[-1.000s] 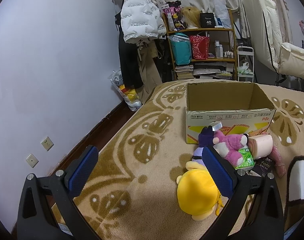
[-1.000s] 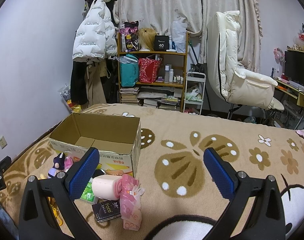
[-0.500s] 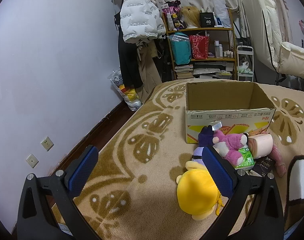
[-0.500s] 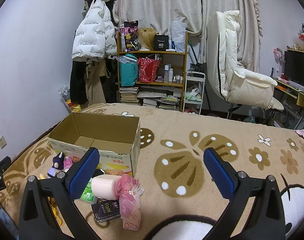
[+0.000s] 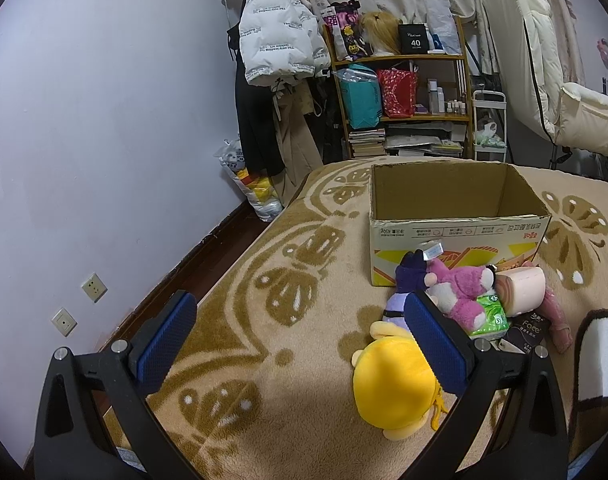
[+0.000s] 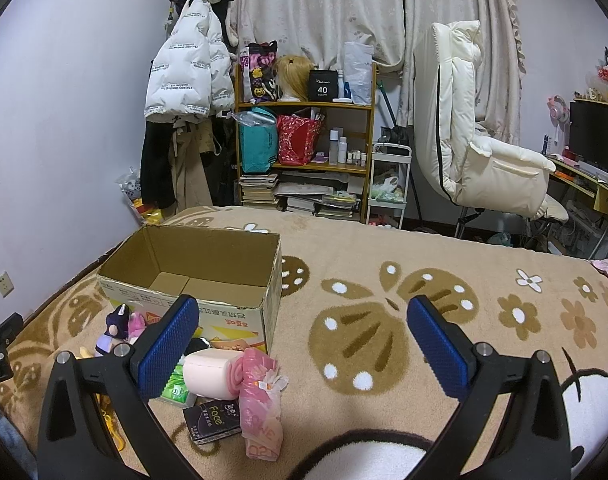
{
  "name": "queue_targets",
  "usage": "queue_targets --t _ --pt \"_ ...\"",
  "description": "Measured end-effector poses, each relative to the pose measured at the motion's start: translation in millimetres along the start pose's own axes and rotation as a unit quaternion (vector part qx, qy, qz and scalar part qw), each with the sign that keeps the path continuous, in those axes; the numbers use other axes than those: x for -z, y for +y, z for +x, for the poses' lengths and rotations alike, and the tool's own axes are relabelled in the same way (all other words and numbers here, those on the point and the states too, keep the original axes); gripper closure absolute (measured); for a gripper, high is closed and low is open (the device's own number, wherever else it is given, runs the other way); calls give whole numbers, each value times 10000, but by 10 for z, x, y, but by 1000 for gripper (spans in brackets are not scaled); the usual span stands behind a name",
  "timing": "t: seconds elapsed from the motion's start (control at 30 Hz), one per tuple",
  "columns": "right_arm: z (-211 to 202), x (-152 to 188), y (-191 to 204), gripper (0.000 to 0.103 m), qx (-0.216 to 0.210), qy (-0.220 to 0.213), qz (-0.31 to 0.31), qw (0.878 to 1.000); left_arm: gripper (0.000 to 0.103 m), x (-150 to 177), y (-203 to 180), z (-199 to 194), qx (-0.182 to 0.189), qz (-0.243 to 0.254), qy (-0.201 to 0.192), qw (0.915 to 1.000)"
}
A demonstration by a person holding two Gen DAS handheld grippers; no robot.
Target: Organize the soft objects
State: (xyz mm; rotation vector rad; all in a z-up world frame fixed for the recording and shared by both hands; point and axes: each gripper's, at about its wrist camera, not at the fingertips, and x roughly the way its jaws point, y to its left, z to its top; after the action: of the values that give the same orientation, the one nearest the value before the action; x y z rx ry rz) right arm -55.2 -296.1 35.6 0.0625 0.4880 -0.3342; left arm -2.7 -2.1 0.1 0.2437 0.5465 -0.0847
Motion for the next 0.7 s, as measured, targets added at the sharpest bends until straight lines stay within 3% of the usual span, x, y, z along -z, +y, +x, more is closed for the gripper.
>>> queue_targets --t 0.43,0.7 --pt "7 7 1 0 2 16 -11 10000 0 17 -12 13 7 1 35 10000" --pt "107 26 -63 0 -76 284 93 9995 0 37 -58 149 109 42 344 9993"
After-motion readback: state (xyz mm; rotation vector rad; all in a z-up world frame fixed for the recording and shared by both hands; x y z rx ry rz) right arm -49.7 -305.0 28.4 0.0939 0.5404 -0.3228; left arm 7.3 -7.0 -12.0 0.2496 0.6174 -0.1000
